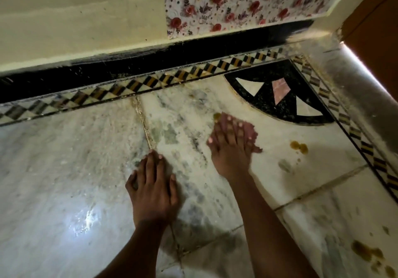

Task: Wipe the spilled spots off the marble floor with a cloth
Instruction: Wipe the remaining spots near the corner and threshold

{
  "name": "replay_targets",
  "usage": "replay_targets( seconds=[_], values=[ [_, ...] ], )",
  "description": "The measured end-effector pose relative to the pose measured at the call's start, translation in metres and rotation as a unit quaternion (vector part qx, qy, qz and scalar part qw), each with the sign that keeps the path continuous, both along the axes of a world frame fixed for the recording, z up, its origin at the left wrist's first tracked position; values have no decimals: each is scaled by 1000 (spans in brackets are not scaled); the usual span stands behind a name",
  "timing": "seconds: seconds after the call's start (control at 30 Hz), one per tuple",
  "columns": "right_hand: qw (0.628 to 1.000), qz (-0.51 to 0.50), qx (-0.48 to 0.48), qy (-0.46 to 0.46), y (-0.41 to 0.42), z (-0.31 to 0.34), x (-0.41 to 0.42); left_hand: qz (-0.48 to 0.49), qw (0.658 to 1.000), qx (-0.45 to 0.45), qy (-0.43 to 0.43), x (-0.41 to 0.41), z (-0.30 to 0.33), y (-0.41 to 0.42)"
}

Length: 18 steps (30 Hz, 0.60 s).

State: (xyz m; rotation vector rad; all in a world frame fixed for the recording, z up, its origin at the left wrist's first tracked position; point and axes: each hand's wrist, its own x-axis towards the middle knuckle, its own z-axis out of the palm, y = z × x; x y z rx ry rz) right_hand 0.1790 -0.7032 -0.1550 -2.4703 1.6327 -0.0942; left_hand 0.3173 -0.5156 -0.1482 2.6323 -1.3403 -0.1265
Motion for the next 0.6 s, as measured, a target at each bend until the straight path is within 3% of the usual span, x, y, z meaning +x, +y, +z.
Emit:
replay_targets(
  seconds=[0.1,0.27,0.33,0.47,0.53,0.6],
  values=[
    [999,-34,-24,9,23,-5,-38,1,1000,3,-3,0,-2,-2],
    [968,-215,127,-14,-35,4,19,5,1000,1,1,0,-3,-1],
    [974,-161,161,-15,-57,12,55,7,1000,-5,1,0,-2,-2],
    [994,28,108,20,-28,18,51,9,1000,-10,-7,-1,-2,-1],
    [998,32,59,9,-4,15,21,9,1000,-15,-11,-1,-2,-2],
    [998,-26,63,20,-16,12,11,9,1000,-18,-16,0,-5,-2]
  ],
)
